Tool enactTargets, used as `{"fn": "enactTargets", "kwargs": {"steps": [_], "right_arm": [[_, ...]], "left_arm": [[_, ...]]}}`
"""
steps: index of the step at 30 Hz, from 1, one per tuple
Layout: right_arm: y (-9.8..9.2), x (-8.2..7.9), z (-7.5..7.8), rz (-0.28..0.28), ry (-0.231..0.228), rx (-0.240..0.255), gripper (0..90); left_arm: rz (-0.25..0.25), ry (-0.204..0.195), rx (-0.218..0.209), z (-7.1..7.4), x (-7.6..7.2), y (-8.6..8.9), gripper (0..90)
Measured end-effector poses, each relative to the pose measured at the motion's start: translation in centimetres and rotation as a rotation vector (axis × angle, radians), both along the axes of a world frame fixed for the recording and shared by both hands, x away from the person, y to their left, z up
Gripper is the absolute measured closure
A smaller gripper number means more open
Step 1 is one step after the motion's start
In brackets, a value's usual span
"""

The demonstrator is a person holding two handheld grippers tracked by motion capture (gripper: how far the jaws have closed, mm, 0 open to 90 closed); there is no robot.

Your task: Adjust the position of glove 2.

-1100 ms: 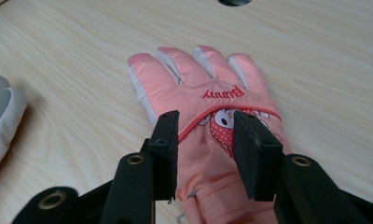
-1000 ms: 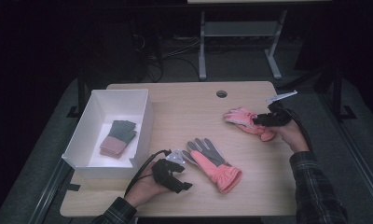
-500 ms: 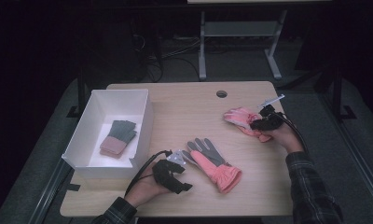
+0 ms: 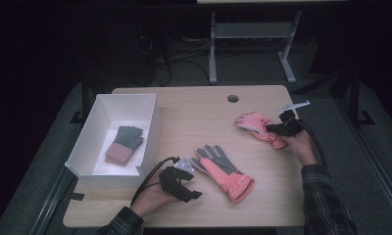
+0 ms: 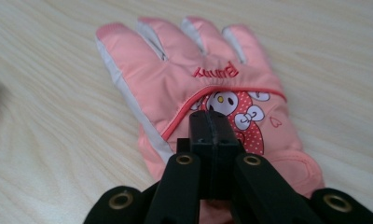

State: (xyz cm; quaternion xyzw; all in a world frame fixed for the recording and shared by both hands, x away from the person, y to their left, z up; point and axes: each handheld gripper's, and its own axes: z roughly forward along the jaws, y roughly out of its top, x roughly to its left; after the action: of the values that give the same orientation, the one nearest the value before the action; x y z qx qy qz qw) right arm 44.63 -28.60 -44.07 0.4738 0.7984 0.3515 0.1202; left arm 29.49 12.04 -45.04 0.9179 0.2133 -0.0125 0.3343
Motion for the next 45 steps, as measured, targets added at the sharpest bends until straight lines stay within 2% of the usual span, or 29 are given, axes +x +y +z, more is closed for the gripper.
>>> {"fn": "enactTargets", "kwargs": {"steps": [7,14,21,26,33,37,45], "right_arm": [[-0.1,-1.5,1.6,-0.005,-0.053,0.036,90.0],[-0.4,-3.4,3.0,-0.001,-0.092,0.049,90.0],[0.1,-6.0,5.5,0.009,-0.152,0.073,90.0],[1.5,-8.1,6.9,0.046,-0.181,0.074,90.0],[4.1,-10.3,7.7,0.115,-0.197,0.081,90.0],[5.9,-11.3,7.9,0.159,-0.195,0.092,90.0],[9.1,-13.2,8.2,0.189,-0.184,0.088,90.0]], "left_arm": [[0.002,-0.004,0.004,0.0,0.1,0.1,27.9],[0.000,-0.008,0.007,0.1,0.1,0.2,27.9],[0.003,-0.010,0.005,0.1,0.1,0.2,27.8],[0.009,-0.010,0.003,0.2,0.0,0.3,27.8],[0.009,-0.021,0.009,0.3,0.1,0.4,27.8],[0.012,-0.021,0.006,0.4,0.1,0.5,27.8],[0.022,-0.014,-0.005,0.4,-0.1,0.4,27.8]]}}
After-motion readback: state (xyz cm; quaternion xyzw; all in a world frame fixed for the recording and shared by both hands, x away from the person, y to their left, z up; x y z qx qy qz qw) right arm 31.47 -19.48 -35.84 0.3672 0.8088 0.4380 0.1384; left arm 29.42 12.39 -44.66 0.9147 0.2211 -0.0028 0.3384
